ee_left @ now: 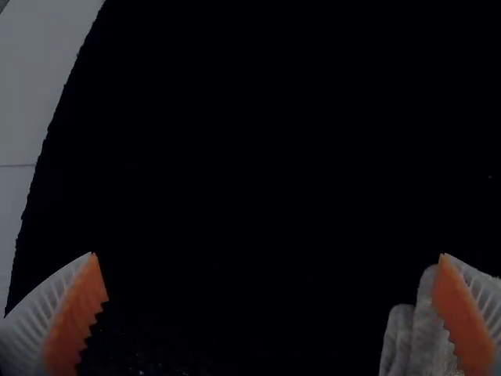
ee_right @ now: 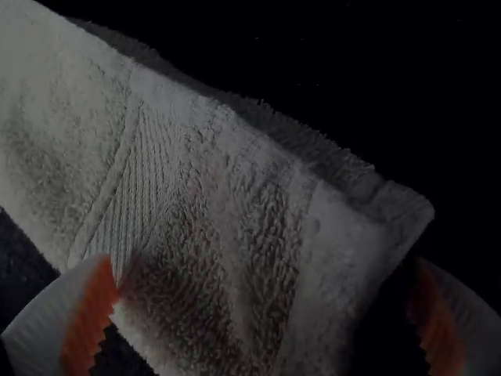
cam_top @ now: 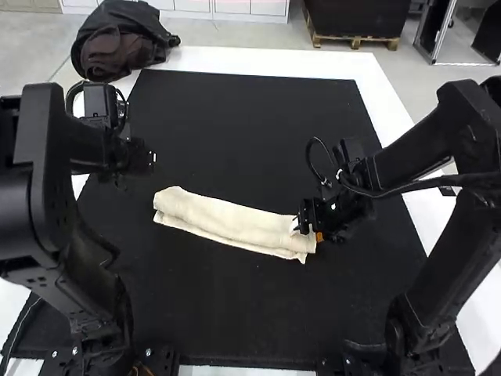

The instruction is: Fold the towel.

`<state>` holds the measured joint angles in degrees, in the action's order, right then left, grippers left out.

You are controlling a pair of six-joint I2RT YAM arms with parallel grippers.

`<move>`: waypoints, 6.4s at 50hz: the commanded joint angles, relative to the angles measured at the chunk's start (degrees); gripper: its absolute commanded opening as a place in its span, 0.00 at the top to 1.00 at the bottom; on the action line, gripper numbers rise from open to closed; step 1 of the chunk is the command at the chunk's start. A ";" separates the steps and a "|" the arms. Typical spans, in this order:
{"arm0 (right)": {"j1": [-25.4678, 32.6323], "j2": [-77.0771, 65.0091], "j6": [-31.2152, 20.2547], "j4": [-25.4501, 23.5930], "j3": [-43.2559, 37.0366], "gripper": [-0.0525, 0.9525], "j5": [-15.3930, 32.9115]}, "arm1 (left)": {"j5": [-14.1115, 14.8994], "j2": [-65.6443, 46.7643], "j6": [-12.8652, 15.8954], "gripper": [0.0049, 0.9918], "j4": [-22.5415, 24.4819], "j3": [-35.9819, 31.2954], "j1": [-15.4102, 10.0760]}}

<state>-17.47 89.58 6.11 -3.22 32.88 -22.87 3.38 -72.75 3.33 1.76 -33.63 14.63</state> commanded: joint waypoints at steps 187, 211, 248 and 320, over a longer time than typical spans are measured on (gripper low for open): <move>-28.93 32.24 14.98 -1.43 65.29 0.36 -8.77 | -4.34 6.92 -2.81 0.02 7.38 6.56 8.48; -27.79 29.77 15.25 3.31 51.93 0.97 -15.01 | -4.26 6.83 -2.81 0.02 8.88 6.64 8.48; -30.78 39.79 22.19 23.26 49.12 0.97 -15.71 | -3.99 6.92 -3.33 0.02 9.84 6.38 8.22; -21.20 21.43 29.84 21.15 57.56 0.56 -11.84 | -3.99 7.36 -7.90 0.02 -0.44 -13.31 0.92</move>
<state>-42.06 116.90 38.02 21.30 87.00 -37.12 -0.47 -67.05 -2.90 2.02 -42.85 18.22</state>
